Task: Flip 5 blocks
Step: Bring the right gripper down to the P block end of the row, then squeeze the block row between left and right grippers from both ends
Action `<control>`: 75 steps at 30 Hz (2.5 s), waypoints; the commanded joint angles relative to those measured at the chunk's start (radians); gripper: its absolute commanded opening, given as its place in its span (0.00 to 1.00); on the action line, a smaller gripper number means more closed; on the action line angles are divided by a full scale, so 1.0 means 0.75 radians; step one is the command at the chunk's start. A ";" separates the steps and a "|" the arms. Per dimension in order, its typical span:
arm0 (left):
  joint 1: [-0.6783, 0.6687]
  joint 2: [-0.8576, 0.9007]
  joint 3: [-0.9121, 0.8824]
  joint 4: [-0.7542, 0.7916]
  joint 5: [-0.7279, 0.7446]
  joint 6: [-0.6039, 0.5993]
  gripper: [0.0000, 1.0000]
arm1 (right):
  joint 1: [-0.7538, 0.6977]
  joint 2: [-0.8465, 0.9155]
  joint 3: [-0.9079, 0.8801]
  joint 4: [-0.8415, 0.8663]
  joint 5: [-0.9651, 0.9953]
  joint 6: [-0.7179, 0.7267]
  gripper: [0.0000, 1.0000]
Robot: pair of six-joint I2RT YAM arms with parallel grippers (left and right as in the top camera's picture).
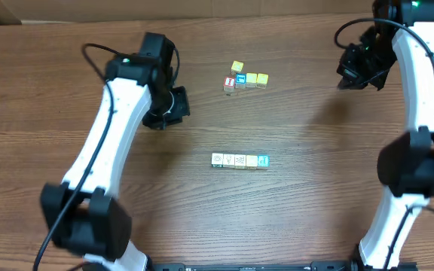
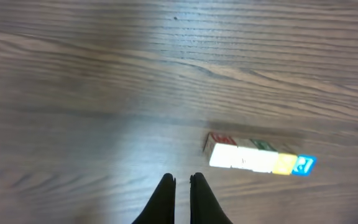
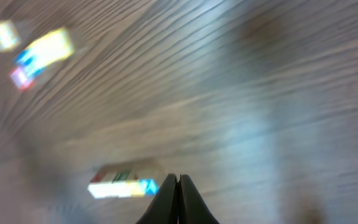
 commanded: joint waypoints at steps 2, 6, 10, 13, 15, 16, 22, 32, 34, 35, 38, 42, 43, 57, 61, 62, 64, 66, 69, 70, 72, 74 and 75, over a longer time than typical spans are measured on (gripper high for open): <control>0.006 -0.066 0.020 -0.055 -0.059 0.030 0.04 | 0.111 -0.268 -0.193 -0.005 0.062 -0.018 0.04; 0.006 -0.060 0.016 -0.100 -0.059 0.023 0.04 | 0.207 -0.418 -0.505 0.034 0.143 0.049 0.04; 0.006 -0.059 0.015 -0.101 -0.061 0.023 0.04 | 0.280 -0.520 -0.866 0.253 0.127 0.092 0.04; 0.006 -0.047 0.014 -0.100 -0.061 0.009 0.04 | 0.334 -0.532 -1.090 0.426 0.091 0.092 0.04; 0.006 -0.039 -0.004 -0.088 -0.060 0.008 0.04 | 0.361 -0.527 -1.193 0.525 0.074 0.092 0.04; 0.005 -0.035 -0.035 -0.067 -0.058 -0.001 0.04 | 0.375 -0.525 -1.251 0.584 0.072 0.092 0.04; 0.005 -0.035 -0.268 0.106 -0.013 0.004 0.04 | 0.380 -0.525 -1.293 0.646 0.075 0.093 0.04; -0.013 -0.035 -0.624 0.513 0.102 0.051 0.04 | 0.437 -0.525 -1.537 1.033 0.002 0.301 0.04; -0.025 -0.035 -0.671 0.570 0.102 0.051 0.04 | 0.455 -0.525 -1.567 1.076 -0.008 0.303 0.04; -0.032 -0.035 -0.687 0.591 0.101 0.052 0.04 | 0.463 -0.525 -1.578 1.095 -0.002 0.304 0.04; -0.055 -0.035 -0.711 0.642 0.101 0.062 0.04 | 0.493 -0.525 -1.607 1.148 0.065 0.389 0.04; -0.103 -0.035 -0.726 0.694 0.025 0.064 0.04 | 0.539 -0.525 -1.630 1.207 0.153 0.452 0.04; -0.115 -0.035 -0.726 0.695 0.004 0.060 0.04 | 0.549 -0.525 -1.633 1.222 0.164 0.453 0.04; -0.164 -0.035 -0.726 0.700 -0.050 0.044 0.04 | 0.567 -0.525 -1.633 1.273 0.168 0.477 0.04; -0.164 -0.035 -0.726 0.699 -0.050 0.045 0.04 | 0.573 -0.525 -1.633 1.271 0.125 0.487 0.04; -0.164 -0.035 -0.726 0.698 -0.050 0.044 0.04 | 0.573 -0.525 -1.633 1.273 0.099 0.487 0.04; -0.164 -0.035 -0.726 0.698 -0.050 0.045 0.04 | 0.573 -0.525 -1.633 1.282 0.065 0.487 0.04; -0.164 -0.035 -0.726 0.700 -0.050 0.045 0.04 | 0.573 -0.525 -1.633 1.286 0.062 0.499 0.04; -0.168 -0.031 -0.730 0.712 -0.051 0.045 0.04 | 0.573 -0.525 -1.633 1.285 0.062 0.507 0.04; -0.171 -0.026 -0.733 0.718 -0.051 0.045 0.04 | 0.573 -0.525 -1.633 1.286 0.062 0.507 0.04; -0.179 -0.024 -0.748 0.724 -0.050 0.045 0.04 | 0.573 -0.525 -1.633 1.295 0.062 0.507 0.04; -0.188 -0.023 -0.755 0.725 -0.050 0.045 0.04 | 0.574 -0.525 -1.633 1.295 0.061 0.512 0.04; -0.192 -0.023 -0.758 0.726 -0.050 0.045 0.04 | 0.574 -0.525 -1.633 1.294 0.061 0.512 0.04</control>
